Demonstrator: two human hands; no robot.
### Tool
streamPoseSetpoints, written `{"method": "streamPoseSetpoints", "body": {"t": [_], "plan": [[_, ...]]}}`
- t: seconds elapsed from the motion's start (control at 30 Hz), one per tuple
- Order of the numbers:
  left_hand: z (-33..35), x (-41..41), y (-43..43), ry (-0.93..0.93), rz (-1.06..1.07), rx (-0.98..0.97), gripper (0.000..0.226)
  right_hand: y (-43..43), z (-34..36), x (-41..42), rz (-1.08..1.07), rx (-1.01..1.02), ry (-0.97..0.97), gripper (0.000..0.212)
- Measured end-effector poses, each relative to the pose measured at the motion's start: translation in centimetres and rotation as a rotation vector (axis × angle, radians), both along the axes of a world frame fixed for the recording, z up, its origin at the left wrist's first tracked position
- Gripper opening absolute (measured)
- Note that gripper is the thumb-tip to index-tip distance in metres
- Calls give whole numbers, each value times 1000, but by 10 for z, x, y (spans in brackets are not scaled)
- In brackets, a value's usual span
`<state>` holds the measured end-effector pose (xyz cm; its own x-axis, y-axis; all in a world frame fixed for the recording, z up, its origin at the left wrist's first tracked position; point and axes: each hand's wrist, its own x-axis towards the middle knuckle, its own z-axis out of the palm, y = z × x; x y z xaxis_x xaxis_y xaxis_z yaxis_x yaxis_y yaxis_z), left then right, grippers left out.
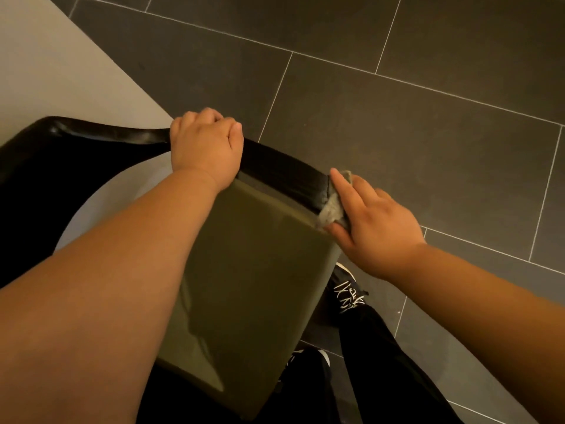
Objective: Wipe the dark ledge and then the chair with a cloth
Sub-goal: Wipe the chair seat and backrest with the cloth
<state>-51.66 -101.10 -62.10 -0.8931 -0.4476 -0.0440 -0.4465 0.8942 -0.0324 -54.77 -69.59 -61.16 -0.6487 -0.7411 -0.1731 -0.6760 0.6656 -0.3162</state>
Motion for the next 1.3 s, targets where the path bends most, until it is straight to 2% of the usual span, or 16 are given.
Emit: {"method": "streamPoseSetpoints", "body": {"t": [0.13, 0.33, 0.47, 0.53, 0.63, 0.73, 0.8, 0.97, 1.13, 1.3], "plan": [[0, 0, 2, -17, 16, -26, 64, -24, 2, -11, -47, 17, -46, 69], [0, 2, 1, -21, 31, -3, 66, -87, 4, -48, 20, -25, -262, 49], [2, 3, 3, -24, 20, 2, 62, -32, 7, -28, -43, -58, -194, 41], [3, 1, 4, -26, 30, 4, 59, -3, 11, -16, -152, -95, -233, 37], [-1, 1, 3, -31, 41, -3, 58, -6, 8, -19, -189, -82, -277, 31], [-2, 2, 3, -9, 56, 29, 55, -52, 6, -39, -120, 57, -208, 41], [0, 3, 6, -26, 76, 46, 53, -89, 5, -46, -43, 76, -188, 47], [4, 30, 27, 61, 148, 207, 48, -146, 11, -44, 58, 27, -154, 41], [29, 79, 37, 11, 210, 364, 56, -153, 30, -44, 86, 156, -191, 44], [92, 122, 36, -44, 341, 506, 46, -166, 79, -49, 192, 291, -89, 25]]}}
